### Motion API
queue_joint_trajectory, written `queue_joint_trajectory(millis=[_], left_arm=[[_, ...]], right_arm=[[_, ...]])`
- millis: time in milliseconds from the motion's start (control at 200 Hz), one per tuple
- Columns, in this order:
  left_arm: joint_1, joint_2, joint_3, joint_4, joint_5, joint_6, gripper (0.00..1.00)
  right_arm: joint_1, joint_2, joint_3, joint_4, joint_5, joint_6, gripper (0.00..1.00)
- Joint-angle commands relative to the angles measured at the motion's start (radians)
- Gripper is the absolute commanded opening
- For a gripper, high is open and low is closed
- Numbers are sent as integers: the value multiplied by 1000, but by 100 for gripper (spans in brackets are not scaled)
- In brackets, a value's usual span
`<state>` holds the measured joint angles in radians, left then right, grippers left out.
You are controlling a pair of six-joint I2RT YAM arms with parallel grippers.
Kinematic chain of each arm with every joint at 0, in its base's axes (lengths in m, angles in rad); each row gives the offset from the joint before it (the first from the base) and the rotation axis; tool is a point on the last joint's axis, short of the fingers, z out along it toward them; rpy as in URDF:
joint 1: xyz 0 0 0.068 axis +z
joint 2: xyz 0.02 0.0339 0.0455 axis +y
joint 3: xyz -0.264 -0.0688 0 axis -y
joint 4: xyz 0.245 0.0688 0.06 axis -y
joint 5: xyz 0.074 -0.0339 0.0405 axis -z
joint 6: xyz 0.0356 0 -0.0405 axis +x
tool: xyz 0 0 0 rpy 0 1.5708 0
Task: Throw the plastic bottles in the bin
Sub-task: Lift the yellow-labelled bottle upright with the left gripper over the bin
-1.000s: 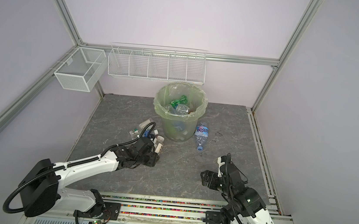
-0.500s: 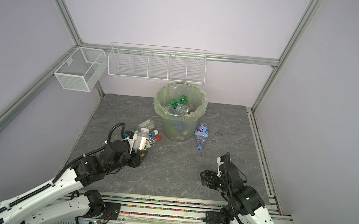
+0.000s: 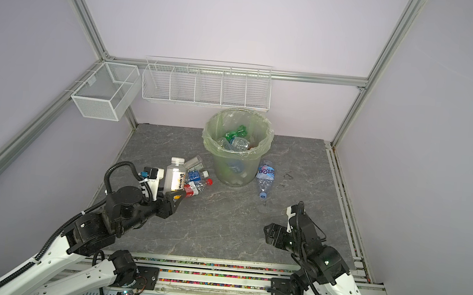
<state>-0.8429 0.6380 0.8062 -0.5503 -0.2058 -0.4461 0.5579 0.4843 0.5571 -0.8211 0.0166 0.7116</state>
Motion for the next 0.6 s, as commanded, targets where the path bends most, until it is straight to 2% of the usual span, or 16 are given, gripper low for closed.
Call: queue_joint_trajectory(millis=[0, 210, 460, 595], left_arm=[[-4, -7, 58, 34, -12, 49, 35], [-4, 54, 136, 83, -15, 89, 35], [-4, 111, 182, 227, -13, 136, 34], [-4, 201, 251, 245, -6, 164, 34]], right_arm=[[-2, -5, 4, 7, -11, 25, 88], [-1, -4, -2, 13, -13, 28, 88], [-1, -12, -10, 7, -10, 27, 88], [-1, -12, -16, 9, -8, 25, 88]])
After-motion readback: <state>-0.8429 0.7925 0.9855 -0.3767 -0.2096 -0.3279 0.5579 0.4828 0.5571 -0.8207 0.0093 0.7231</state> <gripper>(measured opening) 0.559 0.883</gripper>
